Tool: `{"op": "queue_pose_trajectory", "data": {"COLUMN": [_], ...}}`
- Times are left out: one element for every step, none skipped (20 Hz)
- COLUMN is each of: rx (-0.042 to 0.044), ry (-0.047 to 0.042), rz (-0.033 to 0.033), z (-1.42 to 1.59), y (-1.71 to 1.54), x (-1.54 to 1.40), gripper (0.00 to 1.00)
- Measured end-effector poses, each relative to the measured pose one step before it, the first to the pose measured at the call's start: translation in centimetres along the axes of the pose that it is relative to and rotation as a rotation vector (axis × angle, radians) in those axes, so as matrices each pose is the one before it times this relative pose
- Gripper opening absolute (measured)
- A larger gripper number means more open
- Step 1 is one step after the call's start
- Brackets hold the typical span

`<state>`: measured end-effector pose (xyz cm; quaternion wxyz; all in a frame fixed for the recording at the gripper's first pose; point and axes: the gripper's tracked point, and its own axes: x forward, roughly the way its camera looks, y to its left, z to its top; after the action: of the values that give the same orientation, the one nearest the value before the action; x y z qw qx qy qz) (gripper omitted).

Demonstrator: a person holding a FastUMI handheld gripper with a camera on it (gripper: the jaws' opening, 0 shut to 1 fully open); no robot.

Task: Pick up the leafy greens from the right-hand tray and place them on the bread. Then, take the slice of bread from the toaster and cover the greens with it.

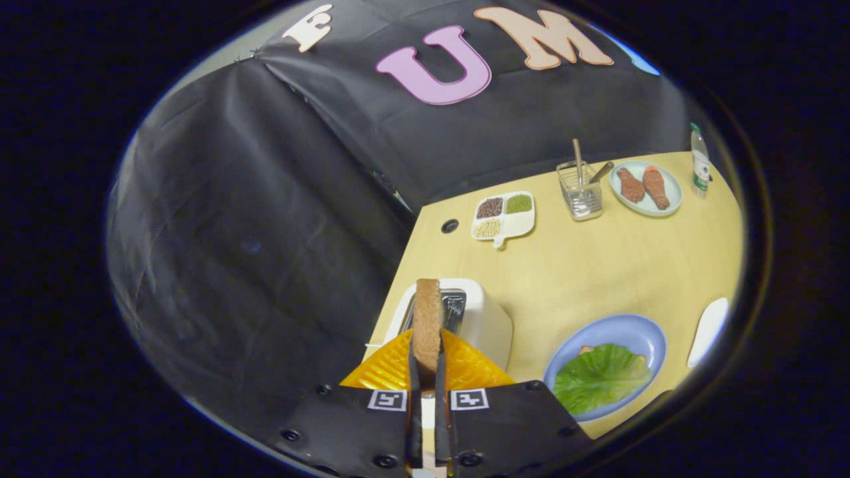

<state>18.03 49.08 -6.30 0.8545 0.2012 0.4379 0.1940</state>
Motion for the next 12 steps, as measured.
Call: {"op": "queue_pose_trajectory", "data": {"rx": [0.01008,0.00502,0.00658,0.00882,0.00575,0.00234,0.0,-0.00133,0.00067,0.00417,0.01024,0.01252], "ry": [-0.0128,-0.01373,-0.01352,-0.01327,-0.01288,-0.01322,-0.01101,-0.0091,-0.00444,0.00161,0.00107,0.01165], "rz": [0.01457,0.00599,0.00354,0.00745,0.00463,0.00549,0.00569,0.00509,0.0052,0.00676,0.00595,0.0111], "z": [0.344,0.441,0.455,0.345,0.336,0.257,0.187,-0.036,-0.252,-0.596,-0.589,-0.74], "y": [0.035,-0.304,-0.455,-0.32,-0.39,-0.48,-0.459,-0.529,-0.596,-0.664,-0.608,-0.545], "x": [-1.495,-1.036,-1.039,-0.956,-0.944,-0.859,-0.825,-0.838,-0.623,-0.438,-0.185,-0.025], "gripper": [0.1,0.1,0.1,0.1,0.1,0.1,0.1,0.1,0.1,0.1,0.1,0.1]}}
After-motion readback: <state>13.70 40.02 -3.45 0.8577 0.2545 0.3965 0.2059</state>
